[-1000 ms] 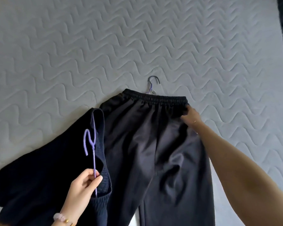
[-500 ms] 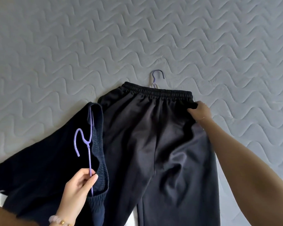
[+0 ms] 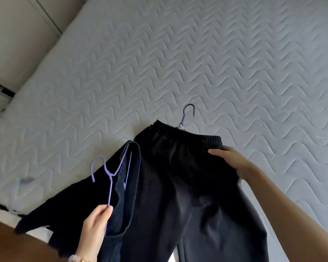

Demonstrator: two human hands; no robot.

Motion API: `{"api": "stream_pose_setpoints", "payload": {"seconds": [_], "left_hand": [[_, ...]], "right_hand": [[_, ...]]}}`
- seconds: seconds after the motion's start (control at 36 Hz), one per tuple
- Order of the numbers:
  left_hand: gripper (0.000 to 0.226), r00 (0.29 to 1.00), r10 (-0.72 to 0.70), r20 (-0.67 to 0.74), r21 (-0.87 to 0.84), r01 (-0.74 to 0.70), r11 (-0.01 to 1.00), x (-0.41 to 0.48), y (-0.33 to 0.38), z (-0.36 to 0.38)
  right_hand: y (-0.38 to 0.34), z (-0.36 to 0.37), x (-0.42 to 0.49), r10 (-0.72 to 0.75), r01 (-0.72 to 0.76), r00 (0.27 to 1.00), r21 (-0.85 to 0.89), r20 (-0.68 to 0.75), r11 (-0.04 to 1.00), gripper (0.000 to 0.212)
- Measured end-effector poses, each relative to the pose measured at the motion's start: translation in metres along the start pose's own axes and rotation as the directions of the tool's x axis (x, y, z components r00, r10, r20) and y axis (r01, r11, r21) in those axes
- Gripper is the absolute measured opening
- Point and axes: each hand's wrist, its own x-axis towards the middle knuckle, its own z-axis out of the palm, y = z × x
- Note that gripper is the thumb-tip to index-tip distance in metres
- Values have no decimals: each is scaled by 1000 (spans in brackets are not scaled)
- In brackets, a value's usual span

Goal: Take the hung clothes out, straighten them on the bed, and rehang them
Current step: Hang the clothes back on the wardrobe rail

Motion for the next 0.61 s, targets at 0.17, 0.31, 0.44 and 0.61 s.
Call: {"api": "stream_pose_setpoints", "payload": {"seconds": [0.17,0.31,0.44,0.61], "left_hand": [[18,999,-14,-30,-52,12,999,-22,20,-21],[19,998,39,-39,-55,-41,998,-42,33,-47],[22,997,50,-62,-101,-56,993,-59,29,-74],[23,997,54,-47,-136,-60,989,-69,11,-106]], "right_hand": [[14,62,-64,-62,59,993,36,96,998,26],[30,109,-93,-96,116,988,-172,123,978,25],[50,130,-94,-99,100,995,-301,20,948,15],[87,146,-92,15,-42,992,-216,-123,975,24]]}}
